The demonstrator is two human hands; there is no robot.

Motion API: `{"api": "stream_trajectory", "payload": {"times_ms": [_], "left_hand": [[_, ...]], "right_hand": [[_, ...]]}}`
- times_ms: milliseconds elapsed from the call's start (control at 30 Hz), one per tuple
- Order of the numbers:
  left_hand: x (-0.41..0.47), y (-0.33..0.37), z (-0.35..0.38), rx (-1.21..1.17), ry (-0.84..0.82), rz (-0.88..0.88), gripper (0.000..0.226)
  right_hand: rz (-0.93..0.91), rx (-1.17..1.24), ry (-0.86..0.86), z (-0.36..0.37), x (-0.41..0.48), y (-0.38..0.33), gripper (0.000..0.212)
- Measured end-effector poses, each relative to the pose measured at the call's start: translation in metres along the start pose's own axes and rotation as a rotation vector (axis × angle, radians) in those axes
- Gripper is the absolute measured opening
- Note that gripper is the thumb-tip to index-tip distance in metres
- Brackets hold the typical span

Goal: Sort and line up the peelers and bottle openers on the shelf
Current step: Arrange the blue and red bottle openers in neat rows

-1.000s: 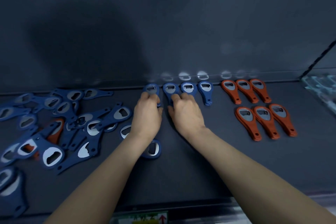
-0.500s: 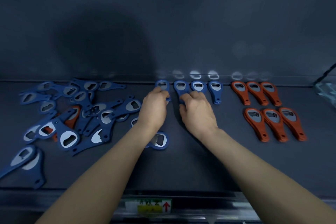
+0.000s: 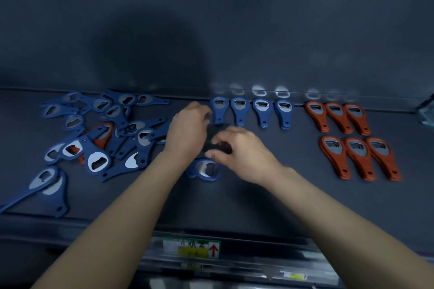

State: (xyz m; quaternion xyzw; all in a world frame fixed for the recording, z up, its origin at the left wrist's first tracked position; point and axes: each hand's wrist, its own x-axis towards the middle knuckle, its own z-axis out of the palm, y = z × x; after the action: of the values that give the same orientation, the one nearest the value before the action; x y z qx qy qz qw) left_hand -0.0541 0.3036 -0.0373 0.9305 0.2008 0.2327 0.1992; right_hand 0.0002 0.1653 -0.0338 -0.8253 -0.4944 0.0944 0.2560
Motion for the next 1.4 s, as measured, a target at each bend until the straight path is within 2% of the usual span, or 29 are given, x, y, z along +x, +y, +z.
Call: {"api": "stream_trajectory", "payload": {"times_ms": [100,167,300,400,533,600,700,800,900,967,1100,1300,1400], "left_hand": [[-0.015,-0.024,-0.021,0.096,0.0,-0.058,0.019],[-0.028,-0.042,-0.034,0.177,-0.049,-0.144,0.024],[-0.055,-0.067,-0.053,0.319,-0.135,-0.237,0.041],[-0.069,-0.074,-0.064,0.218,-0.109,-0.284,0.038],[-0.075,-0.084,-0.075,0.226,-0.114,-0.354,0.029],[-0.071,-0.087,-0.079,0.25,-0.162,-0.374,0.027],[-0.061,-0.086,-0.082,0.283,-0.254,-0.365,0.04],[-0.05,-0.084,-0.075,0.259,-0.306,-0.331,0.053],[-0.041,-0.084,-0.065,0.306,-0.299,-0.243,0.045],[-0.036,-0.086,-0.064,0.243,-0.285,-0.231,0.037],[-0.033,-0.089,-0.073,0.059,-0.307,-0.26,0.026],[-0.04,-0.105,-0.099,-0.022,-0.261,-0.346,0.019],[-0.047,-0.111,-0.109,-0.021,-0.256,-0.419,0.018]], "right_hand": [[-0.087,-0.066,-0.213,0.009,0.005,-0.009,0.056],[-0.124,-0.098,-0.216,0.016,0.011,-0.015,0.058],[-0.134,-0.078,-0.191,0.028,0.025,-0.028,0.05],[-0.119,-0.027,-0.202,0.036,0.035,-0.038,0.045],[-0.069,0.093,-0.212,0.042,0.041,-0.05,0.022],[-0.033,0.102,-0.138,0.043,0.045,-0.053,0.011],[0.078,0.136,-0.021,0.04,0.052,-0.055,0.007],[0.206,0.099,-0.016,0.034,0.058,-0.051,0.009],[0.278,0.122,-0.089,0.033,0.058,-0.048,0.011],[0.31,0.139,-0.088,0.033,0.057,-0.049,0.015],[0.378,0.212,0.0,0.033,0.059,-0.054,0.014],[0.396,0.167,0.033,0.036,0.074,-0.067,0.008],[0.391,0.084,-0.056,0.041,0.079,-0.073,0.027]]}}
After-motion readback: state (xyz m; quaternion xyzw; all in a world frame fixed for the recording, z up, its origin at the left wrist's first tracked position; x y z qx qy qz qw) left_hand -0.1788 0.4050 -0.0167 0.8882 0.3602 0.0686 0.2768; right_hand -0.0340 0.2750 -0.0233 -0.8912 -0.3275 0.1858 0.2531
